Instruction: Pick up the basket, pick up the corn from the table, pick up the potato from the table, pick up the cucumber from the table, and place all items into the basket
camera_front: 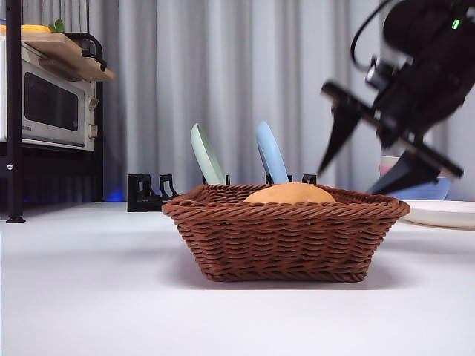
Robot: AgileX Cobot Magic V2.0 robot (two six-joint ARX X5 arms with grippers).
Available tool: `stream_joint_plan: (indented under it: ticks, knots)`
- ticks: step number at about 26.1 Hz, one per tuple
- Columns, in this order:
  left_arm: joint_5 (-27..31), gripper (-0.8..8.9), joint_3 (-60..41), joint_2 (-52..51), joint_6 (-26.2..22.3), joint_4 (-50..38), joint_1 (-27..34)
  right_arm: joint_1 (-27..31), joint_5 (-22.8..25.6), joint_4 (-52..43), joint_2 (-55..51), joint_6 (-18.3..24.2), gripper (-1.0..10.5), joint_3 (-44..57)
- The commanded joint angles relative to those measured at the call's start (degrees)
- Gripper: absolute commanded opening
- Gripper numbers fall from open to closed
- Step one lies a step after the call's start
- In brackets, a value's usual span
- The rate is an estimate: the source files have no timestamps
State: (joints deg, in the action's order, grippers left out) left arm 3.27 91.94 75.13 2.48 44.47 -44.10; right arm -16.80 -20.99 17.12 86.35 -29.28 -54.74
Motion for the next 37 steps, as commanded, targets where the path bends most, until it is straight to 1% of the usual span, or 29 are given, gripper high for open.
stream_joint_plan:
  ticks: [1, 2, 3, 4, 5, 6, 7, 8, 9, 11, 13, 14, 16, 18, 23, 26, 28, 29, 30, 31, 32, 35, 37]
  knots:
    - [1.5, 4.98, 0.2, -0.5, -3.0, 1.2, -0.1, 0.3, 0.2, -0.2, -5.8, 4.2, 4.7, 0.0]
    - [3.0, 4.91, 0.2, -0.9, -3.9, 2.5, 0.0, 0.3, 0.2, 0.1, -8.9, 6.2, 4.7, 0.0]
    - [5.0, 4.14, 0.2, -1.2, -5.2, 4.1, 0.0, 0.3, 0.2, 0.6, -12.0, 8.4, 4.4, 0.0]
    - [7.2, 2.65, 0.2, -1.7, -6.4, 6.4, 0.0, 0.3, 0.2, 1.5, -15.1, 10.5, 3.6, 0.0]
    - [9.6, 0.8, 0.2, -2.0, -8.3, 9.1, 0.0, 0.3, 0.2, 2.6, -18.4, 12.7, 2.5, 0.0]
    - [11.7, -0.27, 0.2, -2.3, -9.4, 11.2, 0.0, 0.3, 0.2, 3.7, -20.9, 14.4, 1.6, 0.0]
    - [13.0, -0.06, 0.2, -2.4, -10.2, 12.3, 0.0, 0.3, 0.3, 4.5, -22.5, 15.5, 1.0, 0.0]
    - [13.9, -0.08, 0.2, -2.7, -11.0, 13.7, 0.3, 0.3, 0.4, 5.6, -24.5, 16.9, 0.2, 0.0]
    - [14.2, -0.08, 0.2, -2.9, -11.6, 14.4, 0.5, 0.3, 0.4, 6.5, -25.9, 18.1, -0.2, 0.0]
    - [14.1, -0.08, 0.1, -3.4, -12.0, 15.6, 1.0, 0.3, 1.1, 8.5, -28.8, 21.7, -0.2, 0.0]
    - [13.2, -0.08, -0.6, -4.1, -12.0, 15.6, 1.2, 0.2, 3.9, 10.1, -30.9, 24.5, -0.2, 0.0]
    - [12.3, -0.08, -1.6, -5.0, -12.1, 15.4, 1.4, 0.1, 5.4, 11.0, -32.2, 26.3, -0.2, 0.0]
    - [11.4, -0.08, -4.8, -7.3, -12.8, 13.5, 1.7, 0.0, 6.2, 12.3, -34.0, 28.6, -0.2, 0.1]
    - [11.3, -0.08, -10.0, -10.7, -13.2, 10.2, 1.9, -0.3, 6.3, 12.7, -35.9, 29.5, -0.2, 0.6]
    - [10.5, -0.08, -28.7, -23.4, -13.0, -1.3, 1.9, -0.7, 7.8, 11.0, -43.2, 30.8, -0.2, 6.1]
    - [8.3, -0.08, -39.0, -31.1, -11.5, -7.4, 1.8, -1.0, 7.8, 10.5, -47.6, 30.5, -0.2, 9.9]
    - [7.5, -0.08, -44.0, -35.1, -11.1, -10.2, 1.8, -1.3, 7.7, 10.6, -49.2, 28.5, -0.2, 11.0]
    - [7.1, -0.07, -45.4, -36.6, -10.4, -9.8, 1.8, -1.3, 7.7, 10.8, -49.4, 26.6, -0.2, 11.0]
    - [7.1, -0.03, -45.8, -37.4, -9.1, -8.1, 1.8, -1.3, 7.8, 10.7, -49.6, 23.9, -0.2, 11.0]
    - [7.1, -0.03, -45.8, -37.8, -8.5, -5.9, 1.8, -1.3, 7.9, 10.7, -49.7, 19.8, -0.1, 11.0]
    - [7.2, -0.03, -45.8, -37.9, -8.5, -4.3, 1.8, -1.3, 8.0, 10.8, -49.7, 17.8, -0.1, 11.0]
    - [7.2, -0.03, -45.8, -37.9, -8.5, -1.0, 1.8, -1.3, 7.8, 10.9, -49.7, 17.4, 0.0, 11.0]
    - [7.1, -0.03, -45.8, -37.4, -8.5, -0.2, 1.8, -1.3, 7.9, 11.1, -49.6, 17.4, 0.0, 11.0]
